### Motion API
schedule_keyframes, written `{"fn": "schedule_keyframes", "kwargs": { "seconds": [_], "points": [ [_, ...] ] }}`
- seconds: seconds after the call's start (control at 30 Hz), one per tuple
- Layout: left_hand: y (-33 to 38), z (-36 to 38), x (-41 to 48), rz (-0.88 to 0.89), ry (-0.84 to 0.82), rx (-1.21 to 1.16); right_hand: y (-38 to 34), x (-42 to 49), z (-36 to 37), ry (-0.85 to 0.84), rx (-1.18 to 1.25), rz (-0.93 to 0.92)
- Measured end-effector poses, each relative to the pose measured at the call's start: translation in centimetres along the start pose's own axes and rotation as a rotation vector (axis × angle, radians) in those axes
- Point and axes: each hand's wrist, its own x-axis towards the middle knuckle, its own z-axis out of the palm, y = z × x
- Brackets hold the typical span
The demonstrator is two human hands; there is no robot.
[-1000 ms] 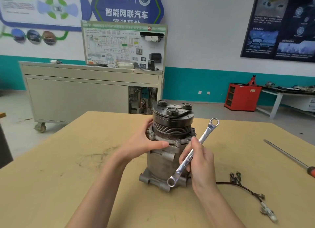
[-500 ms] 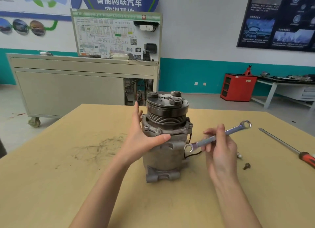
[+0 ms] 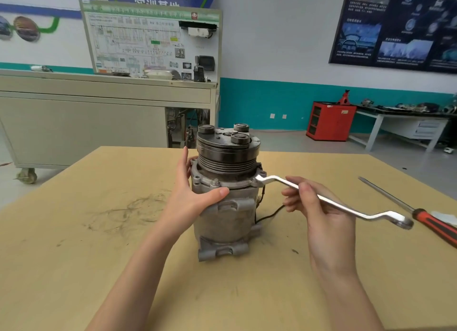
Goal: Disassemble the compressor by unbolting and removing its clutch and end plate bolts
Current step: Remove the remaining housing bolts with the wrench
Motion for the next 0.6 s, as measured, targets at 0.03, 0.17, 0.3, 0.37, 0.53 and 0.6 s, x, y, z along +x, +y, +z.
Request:
{"fn": "schedule_keyframes", "kwargs": {
  "seconds": [0.03, 0.17, 0.3, 0.37, 0.53, 0.6],
  "points": [
    [0.0, 0.1, 0.0, 0.002, 0.007, -0.003, -0.1, 0.1, -0.1, -0.021, -0.033, -0.016],
    [-0.4, 0.3, 0.1, 0.022, 0.025, -0.046, -0.9, 0.8, -0.4, -0.096, -0.2, -0.149],
    [-0.7, 0.3, 0.2, 0.034, 0.022, -0.064, -2.0, 1.8, -0.3, -0.154, -0.524, -0.427],
    [-0.6, 0.3, 0.3, 0.042, 0.021, -0.064, -2.3, 2.0, 0.2, -0.21, -0.621, -0.494],
    [-0.6, 0.4, 0.3, 0.049, 0.016, -0.08, -2.7, 2.2, 1.5, -0.239, -0.867, -0.755],
    [-0.9, 0.3, 0.3, 0.057, 0.019, -0.069, -2.9, 2.2, 2.2, -0.207, -0.943, -0.832]
  ]
}}
